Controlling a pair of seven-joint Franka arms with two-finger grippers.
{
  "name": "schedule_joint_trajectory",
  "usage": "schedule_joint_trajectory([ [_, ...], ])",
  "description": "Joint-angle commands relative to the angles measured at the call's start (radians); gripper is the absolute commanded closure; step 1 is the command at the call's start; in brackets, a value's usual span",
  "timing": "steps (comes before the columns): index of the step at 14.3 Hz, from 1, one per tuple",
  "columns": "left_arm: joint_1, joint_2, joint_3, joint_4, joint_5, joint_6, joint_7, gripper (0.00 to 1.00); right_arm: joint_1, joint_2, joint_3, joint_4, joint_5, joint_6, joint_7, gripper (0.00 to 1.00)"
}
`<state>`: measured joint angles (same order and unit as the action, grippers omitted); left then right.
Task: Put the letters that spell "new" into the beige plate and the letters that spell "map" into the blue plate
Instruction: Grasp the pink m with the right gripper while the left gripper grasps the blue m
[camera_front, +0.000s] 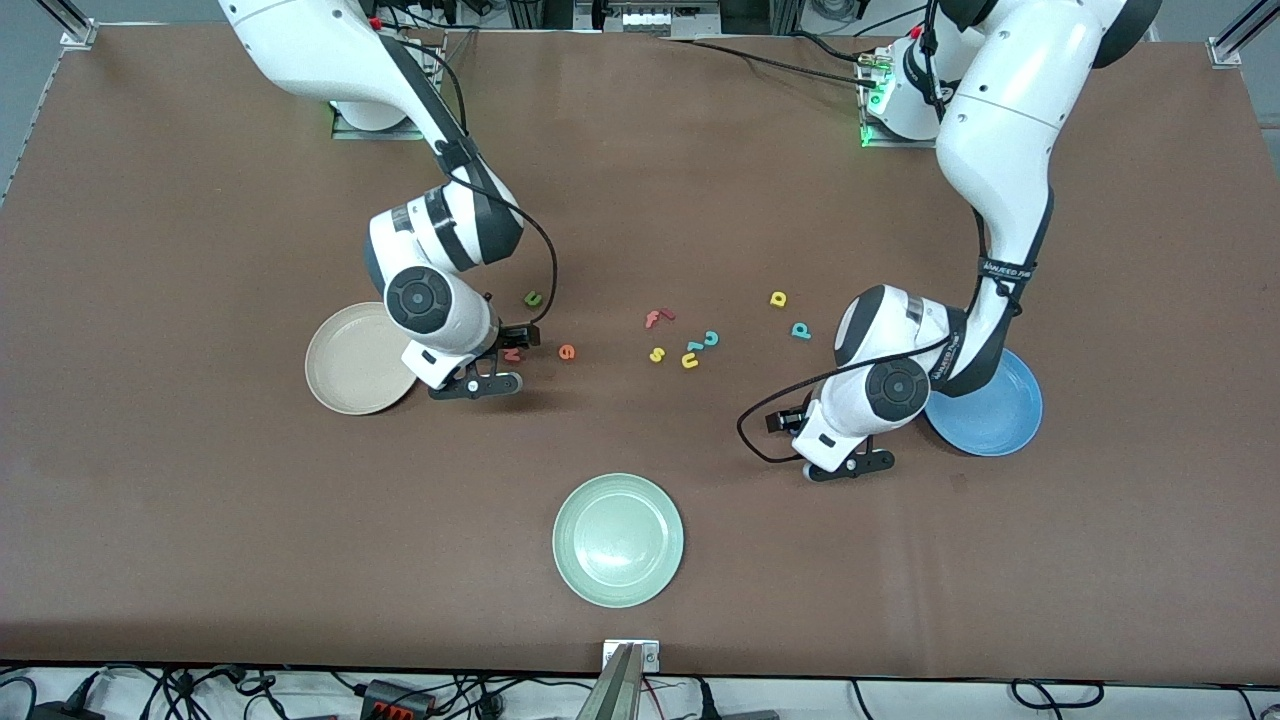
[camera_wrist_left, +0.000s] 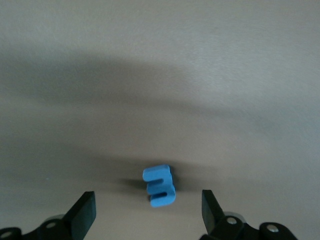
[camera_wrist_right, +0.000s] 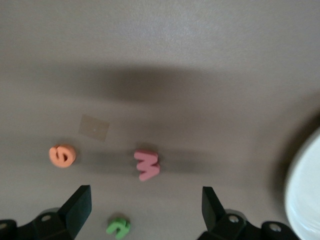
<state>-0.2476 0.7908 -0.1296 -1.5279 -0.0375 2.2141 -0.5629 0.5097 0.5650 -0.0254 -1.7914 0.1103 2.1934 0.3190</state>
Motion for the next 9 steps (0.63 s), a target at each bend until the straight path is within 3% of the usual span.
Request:
schedule_joint_trajectory([
  [1, -0.009, 0.037, 0.001, 0.035, 0.01, 0.006, -0.06, 0.37, 0.039, 0.002, -0.014, -0.049, 0.0, 0.083, 0.029, 0.12],
  [3, -0.009, 0.044, 0.001, 0.034, 0.01, 0.019, -0.068, 0.49, 0.041, 0.024, -0.014, -0.051, 0.002, 0.115, 0.031, 0.17],
  [6, -0.018, 0.042, 0.001, 0.034, 0.013, 0.019, -0.072, 0.75, 0.052, 0.032, -0.016, -0.051, -0.003, 0.12, 0.075, 0.28],
  [9, -0.012, 0.028, 0.004, 0.035, 0.025, 0.003, -0.058, 0.85, 0.066, 0.044, -0.025, -0.051, -0.004, 0.12, 0.077, 0.29],
])
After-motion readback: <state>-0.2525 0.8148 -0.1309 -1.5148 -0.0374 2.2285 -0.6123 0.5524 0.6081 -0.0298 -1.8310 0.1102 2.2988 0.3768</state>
